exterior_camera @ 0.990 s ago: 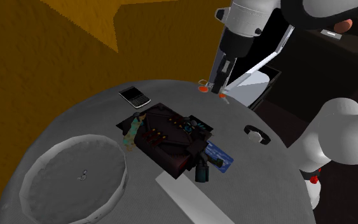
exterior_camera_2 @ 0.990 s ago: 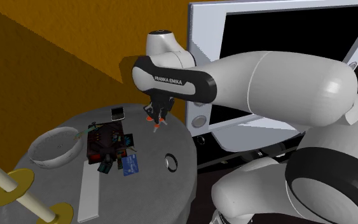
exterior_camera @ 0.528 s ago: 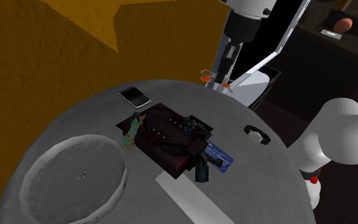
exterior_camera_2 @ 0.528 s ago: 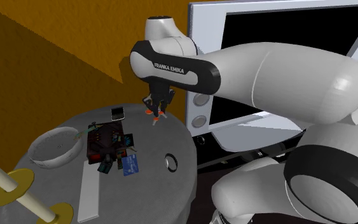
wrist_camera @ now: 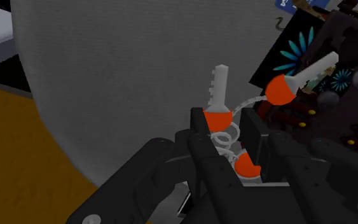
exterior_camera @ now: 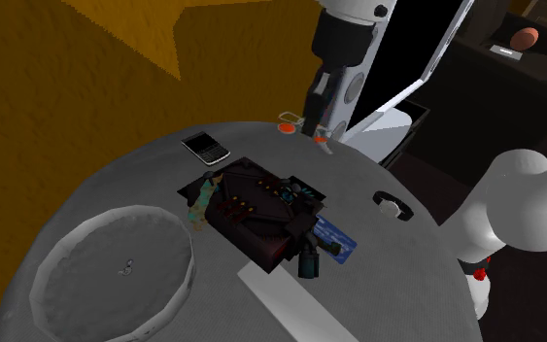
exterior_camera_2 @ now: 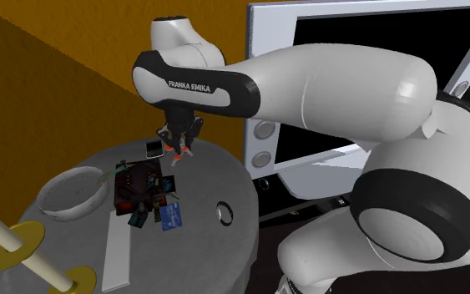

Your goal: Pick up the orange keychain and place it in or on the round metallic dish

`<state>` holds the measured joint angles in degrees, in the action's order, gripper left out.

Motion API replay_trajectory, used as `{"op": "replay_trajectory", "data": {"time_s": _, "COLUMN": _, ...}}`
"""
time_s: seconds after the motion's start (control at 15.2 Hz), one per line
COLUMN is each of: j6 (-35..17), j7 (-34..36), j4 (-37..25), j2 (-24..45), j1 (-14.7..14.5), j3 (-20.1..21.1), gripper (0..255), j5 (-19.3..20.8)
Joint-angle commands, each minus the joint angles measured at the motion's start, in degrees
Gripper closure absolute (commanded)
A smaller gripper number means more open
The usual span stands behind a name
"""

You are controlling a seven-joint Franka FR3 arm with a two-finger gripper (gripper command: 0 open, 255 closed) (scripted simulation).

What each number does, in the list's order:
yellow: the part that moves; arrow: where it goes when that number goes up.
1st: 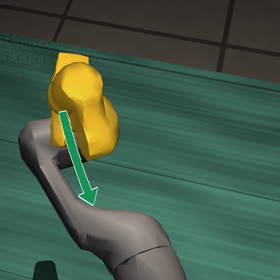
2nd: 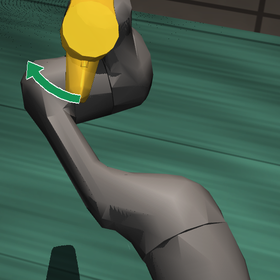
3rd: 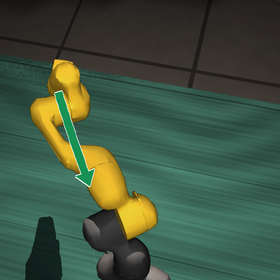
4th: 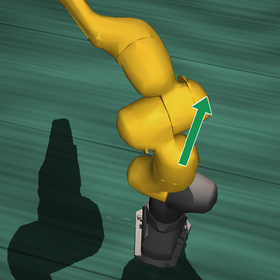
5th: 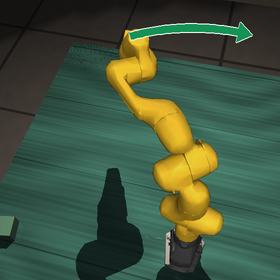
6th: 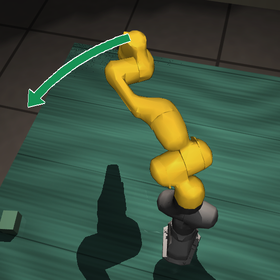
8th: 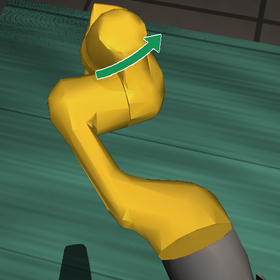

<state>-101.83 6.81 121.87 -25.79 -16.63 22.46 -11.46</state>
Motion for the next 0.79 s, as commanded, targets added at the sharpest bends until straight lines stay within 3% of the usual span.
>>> {"op": "replay_trajectory", "data": {"time_s": 0.0, "j6": -0.4, "j7": 3.0, "j4": -2.9, "j2": 3.1, "j1": -0.2, "j3": 2.4, "gripper": 255, "j5": 0.4}}
{"op": "replay_trajectory", "data": {"time_s": 0.4, "j6": -1.0, "j7": 12.7, "j4": -13.3, "j2": 13.8, "j1": -0.8, "j3": 9.8, "gripper": 255, "j5": 4.1}}
{"op": "replay_trajectory", "data": {"time_s": 0.73, "j6": 0.1, "j7": 22.0, "j4": -24.3, "j2": 25.3, "j1": -2.8, "j3": 15.5, "gripper": 255, "j5": 11.0}}
